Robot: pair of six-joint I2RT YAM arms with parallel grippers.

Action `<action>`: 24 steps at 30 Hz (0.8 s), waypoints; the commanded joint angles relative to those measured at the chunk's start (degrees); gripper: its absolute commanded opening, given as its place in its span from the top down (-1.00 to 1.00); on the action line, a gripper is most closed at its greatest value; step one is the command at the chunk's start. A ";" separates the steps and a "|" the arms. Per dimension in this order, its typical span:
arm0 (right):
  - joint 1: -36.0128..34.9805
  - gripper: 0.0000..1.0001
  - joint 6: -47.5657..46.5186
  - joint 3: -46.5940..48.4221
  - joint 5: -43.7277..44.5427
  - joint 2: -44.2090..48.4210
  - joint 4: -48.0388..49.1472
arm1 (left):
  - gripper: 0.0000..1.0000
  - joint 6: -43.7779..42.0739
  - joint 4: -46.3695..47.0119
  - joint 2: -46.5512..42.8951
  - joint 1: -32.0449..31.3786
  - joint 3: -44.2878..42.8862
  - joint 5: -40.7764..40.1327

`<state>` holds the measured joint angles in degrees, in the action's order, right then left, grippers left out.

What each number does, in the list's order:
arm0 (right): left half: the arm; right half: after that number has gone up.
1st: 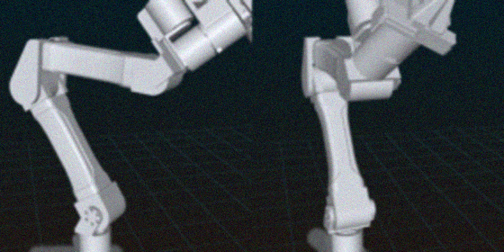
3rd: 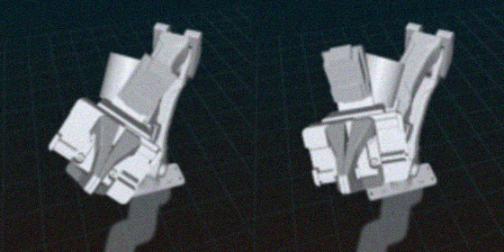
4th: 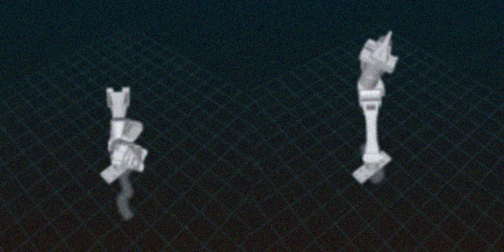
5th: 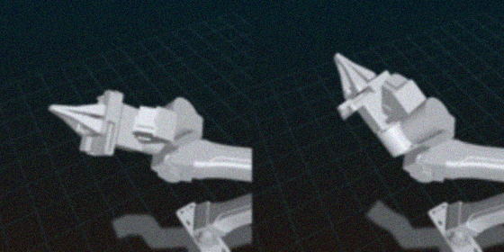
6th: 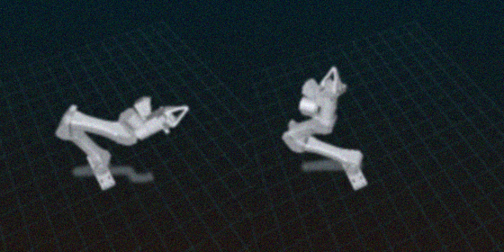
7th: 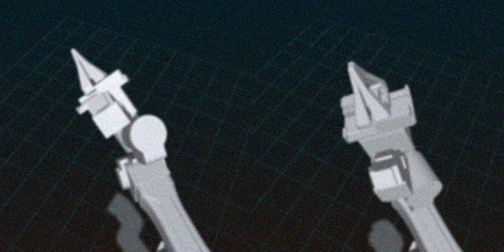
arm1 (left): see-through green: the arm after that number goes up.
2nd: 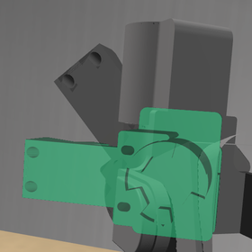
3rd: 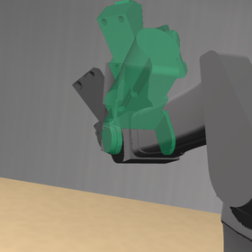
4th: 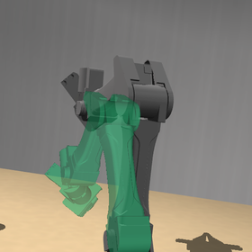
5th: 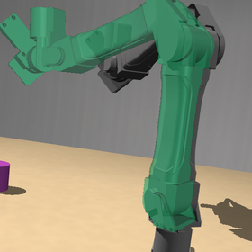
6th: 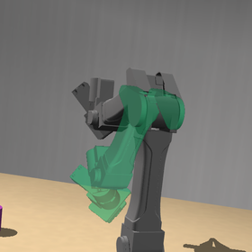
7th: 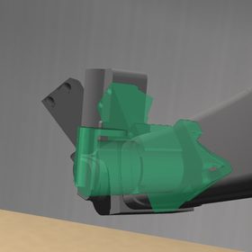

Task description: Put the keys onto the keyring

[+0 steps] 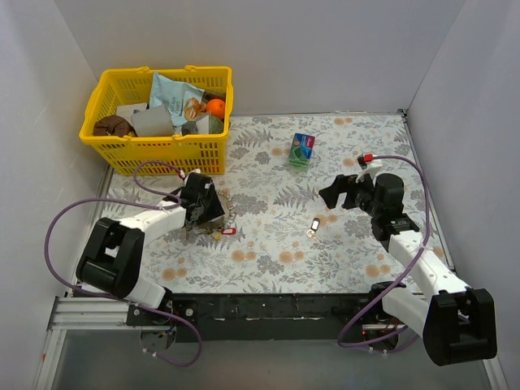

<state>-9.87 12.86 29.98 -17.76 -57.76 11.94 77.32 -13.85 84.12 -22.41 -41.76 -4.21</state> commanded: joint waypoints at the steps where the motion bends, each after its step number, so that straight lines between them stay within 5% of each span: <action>1: -0.15 -0.96 -0.12 -0.53 -1.93 -0.43 1.59 | 0.08 -0.59 1.63 1.92 -0.96 -1.92 -3.17; 24: -0.24 -0.95 0.67 1.14 -4.13 -3.24 1.33 | 0.12 8.81 6.81 11.41 -14.14 -3.41 2.01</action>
<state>-9.87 13.30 29.15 -20.21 -60.45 11.97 83.44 -4.36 91.55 -33.56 -44.27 -5.13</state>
